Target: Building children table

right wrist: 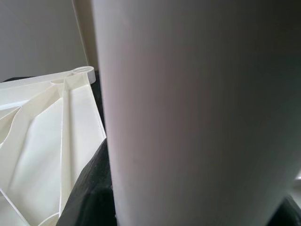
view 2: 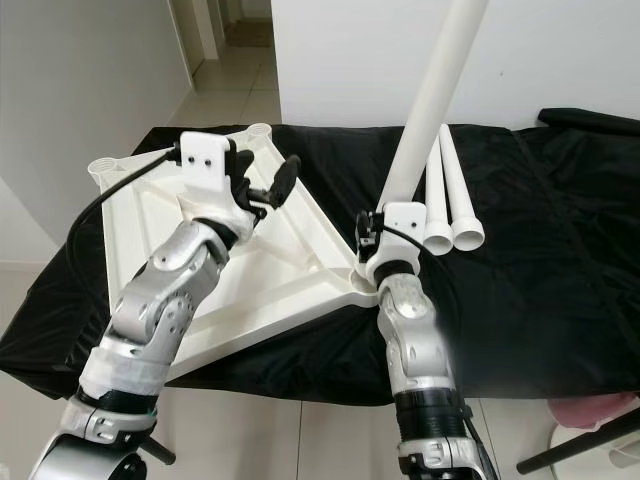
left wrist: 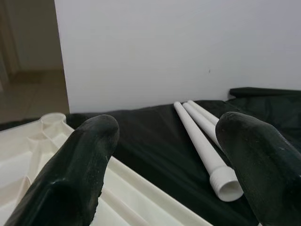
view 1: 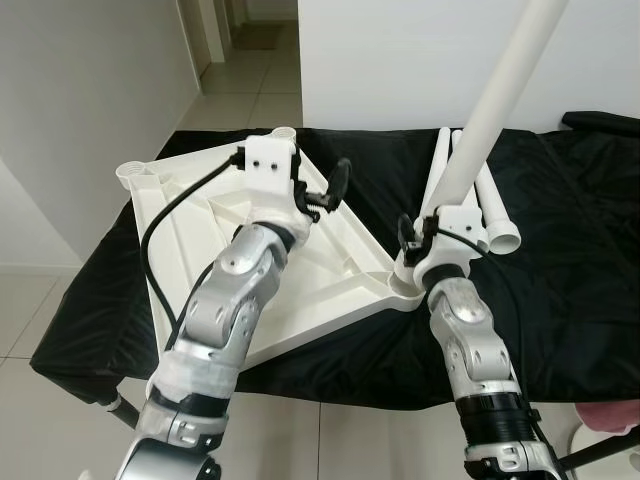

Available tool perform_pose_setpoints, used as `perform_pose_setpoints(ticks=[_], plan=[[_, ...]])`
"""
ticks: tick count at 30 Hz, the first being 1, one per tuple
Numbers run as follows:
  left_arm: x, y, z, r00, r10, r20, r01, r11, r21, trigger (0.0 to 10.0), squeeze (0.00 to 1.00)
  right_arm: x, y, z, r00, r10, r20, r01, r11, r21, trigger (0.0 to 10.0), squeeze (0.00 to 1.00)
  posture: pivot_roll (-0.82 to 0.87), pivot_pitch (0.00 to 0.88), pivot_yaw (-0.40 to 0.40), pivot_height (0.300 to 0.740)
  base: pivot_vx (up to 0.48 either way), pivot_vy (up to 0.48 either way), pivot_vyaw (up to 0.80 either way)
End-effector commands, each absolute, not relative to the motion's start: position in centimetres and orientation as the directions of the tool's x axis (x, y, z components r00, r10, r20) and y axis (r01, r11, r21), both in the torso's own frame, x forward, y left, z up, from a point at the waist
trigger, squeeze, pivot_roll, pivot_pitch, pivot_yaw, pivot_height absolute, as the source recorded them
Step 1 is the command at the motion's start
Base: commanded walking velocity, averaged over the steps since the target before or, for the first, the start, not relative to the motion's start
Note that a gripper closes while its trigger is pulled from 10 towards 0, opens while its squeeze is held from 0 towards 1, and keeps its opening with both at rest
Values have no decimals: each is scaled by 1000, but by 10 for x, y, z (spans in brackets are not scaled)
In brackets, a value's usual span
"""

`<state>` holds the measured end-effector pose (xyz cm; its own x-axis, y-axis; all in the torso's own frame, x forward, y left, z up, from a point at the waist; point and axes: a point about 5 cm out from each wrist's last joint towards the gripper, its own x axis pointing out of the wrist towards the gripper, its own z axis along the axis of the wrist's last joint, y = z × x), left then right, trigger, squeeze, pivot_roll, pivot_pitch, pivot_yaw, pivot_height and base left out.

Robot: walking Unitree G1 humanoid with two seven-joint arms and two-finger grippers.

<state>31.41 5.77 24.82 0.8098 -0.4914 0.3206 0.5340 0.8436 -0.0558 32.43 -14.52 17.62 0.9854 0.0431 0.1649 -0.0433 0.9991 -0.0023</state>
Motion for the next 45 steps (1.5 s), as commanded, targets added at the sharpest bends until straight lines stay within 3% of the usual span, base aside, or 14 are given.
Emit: perform_pose_setpoints(ticks=[1,18,34,45], plan=[[301,48,239,674,-673,305,696,716,44,10000,0,320,-142,174,984,82,159,-83,997,2,10000,0,-39,10,82,740,0,0,0],[275,39,210,586,-782,210,782,614,105,10000,0,313,-147,171,971,193,140,-187,981,-51,10000,0,-31,40,61,740,0,0,0],[247,43,176,402,-914,45,915,404,26,10000,0,335,-156,154,946,309,96,-298,948,-117,10000,0,-2,33,55,740,0,0,0],[243,41,169,411,-912,20,912,410,-31,10000,0,333,-146,145,921,379,89,-361,917,-171,10000,0,-1,14,61,740,0,0,0]])
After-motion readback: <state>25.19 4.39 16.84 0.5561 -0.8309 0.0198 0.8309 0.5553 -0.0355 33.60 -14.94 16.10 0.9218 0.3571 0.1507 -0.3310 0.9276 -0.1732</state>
